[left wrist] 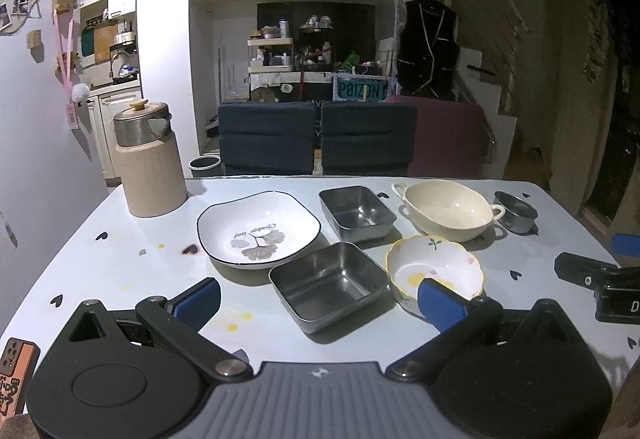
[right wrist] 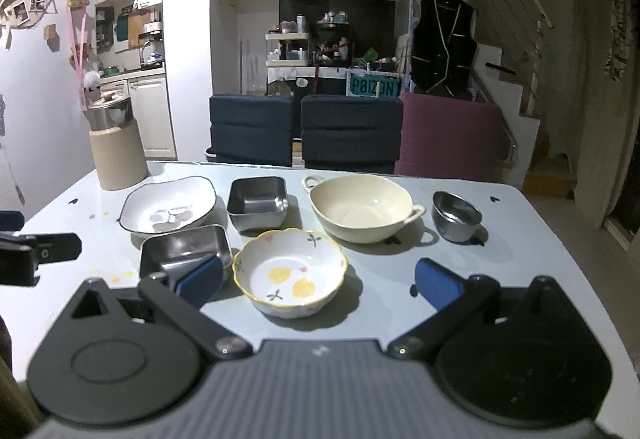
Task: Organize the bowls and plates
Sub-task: 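Move the left tool toward the white plate rim while the right tool approaches it too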
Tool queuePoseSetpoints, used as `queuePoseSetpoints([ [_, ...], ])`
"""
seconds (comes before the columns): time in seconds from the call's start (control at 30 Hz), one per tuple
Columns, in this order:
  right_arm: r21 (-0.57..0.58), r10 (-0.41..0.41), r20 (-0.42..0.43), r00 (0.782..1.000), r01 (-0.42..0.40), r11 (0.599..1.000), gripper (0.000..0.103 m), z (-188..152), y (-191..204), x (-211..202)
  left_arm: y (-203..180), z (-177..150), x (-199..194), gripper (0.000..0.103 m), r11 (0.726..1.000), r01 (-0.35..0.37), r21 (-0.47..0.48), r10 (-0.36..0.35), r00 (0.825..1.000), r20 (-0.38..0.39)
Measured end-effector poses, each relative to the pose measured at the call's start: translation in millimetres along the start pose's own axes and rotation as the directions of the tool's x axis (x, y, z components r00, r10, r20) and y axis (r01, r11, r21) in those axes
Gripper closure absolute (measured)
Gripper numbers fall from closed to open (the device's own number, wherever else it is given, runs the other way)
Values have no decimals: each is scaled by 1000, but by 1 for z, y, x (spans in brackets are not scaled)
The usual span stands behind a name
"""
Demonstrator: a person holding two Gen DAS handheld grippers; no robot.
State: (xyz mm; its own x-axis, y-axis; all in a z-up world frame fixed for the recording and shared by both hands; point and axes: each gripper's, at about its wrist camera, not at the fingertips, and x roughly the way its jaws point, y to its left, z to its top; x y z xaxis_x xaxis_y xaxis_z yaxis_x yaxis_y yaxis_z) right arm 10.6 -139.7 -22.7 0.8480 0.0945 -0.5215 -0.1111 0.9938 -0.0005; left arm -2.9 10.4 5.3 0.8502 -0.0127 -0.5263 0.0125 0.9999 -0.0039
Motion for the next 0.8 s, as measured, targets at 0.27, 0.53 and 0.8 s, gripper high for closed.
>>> queuePoseSetpoints([
  [0.27,-43,46,26,999,-44,998,0,11,6,9,22,7,3,0,996,-62,-68,64,998,18],
  [0.53,-90,126,74,989,-120,989,0,39,22,33,50,20,10,0,981,-148,-129,153,988,34],
  [0.8,-104,174,87,981,-165,981,0,66,32,68,77,35,21,0,952,-221,-211,238,970,58],
])
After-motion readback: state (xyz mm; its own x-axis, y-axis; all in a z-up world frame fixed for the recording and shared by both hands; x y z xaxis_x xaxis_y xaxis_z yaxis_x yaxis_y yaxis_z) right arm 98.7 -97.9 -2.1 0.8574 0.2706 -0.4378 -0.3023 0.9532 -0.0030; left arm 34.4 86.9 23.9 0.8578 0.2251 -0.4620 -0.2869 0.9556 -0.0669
